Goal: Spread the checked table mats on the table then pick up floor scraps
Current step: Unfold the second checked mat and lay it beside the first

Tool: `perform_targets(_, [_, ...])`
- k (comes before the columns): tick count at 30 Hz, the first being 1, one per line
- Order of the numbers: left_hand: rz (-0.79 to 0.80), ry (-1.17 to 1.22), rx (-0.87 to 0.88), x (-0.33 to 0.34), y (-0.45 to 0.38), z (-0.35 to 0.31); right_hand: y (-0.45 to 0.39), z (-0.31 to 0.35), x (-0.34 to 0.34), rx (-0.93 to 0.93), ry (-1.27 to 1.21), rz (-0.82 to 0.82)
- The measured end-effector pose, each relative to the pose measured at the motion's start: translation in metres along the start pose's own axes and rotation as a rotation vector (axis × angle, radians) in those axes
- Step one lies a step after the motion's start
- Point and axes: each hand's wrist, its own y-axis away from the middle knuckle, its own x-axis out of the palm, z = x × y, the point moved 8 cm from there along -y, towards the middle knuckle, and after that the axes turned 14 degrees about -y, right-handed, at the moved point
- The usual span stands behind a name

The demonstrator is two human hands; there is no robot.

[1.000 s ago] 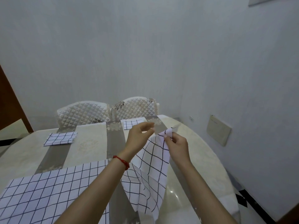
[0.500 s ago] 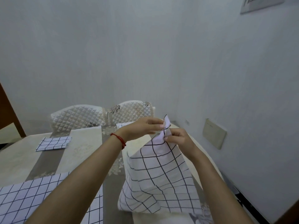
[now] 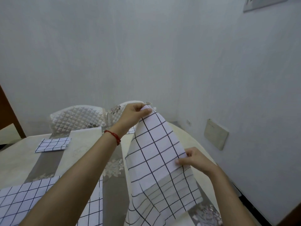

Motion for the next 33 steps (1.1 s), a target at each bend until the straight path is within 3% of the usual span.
perform_targets(5, [-0.160,0.011,-0.027,-0.031,0.001,0.009,-0.003,-0.044,-0.005,0.165,0.146,-0.004])
perform_targets(13, [-0.293,-0.222,-0.118,-0.062,0.027,0.061,-0.013,-0.020,-0.051,0.102,0.244,-0.092])
perform_targets(17, [-0.324,-0.284,-0.227,-0.064,0.047,0.103,-0.031,-0.010,-0.072,0.124,0.368,-0.077])
perform_targets(24, [-0.366,-0.184,-0.491,-0.048,0.084,0.164,-0.072,-0.001,-0.071,0.157,0.587,-0.016])
perform_targets(33, [-0.370,-0.157,-0.783,-0.017,0.125,0.256,-0.138,-0.071,-0.056,0.150,0.903,-0.084])
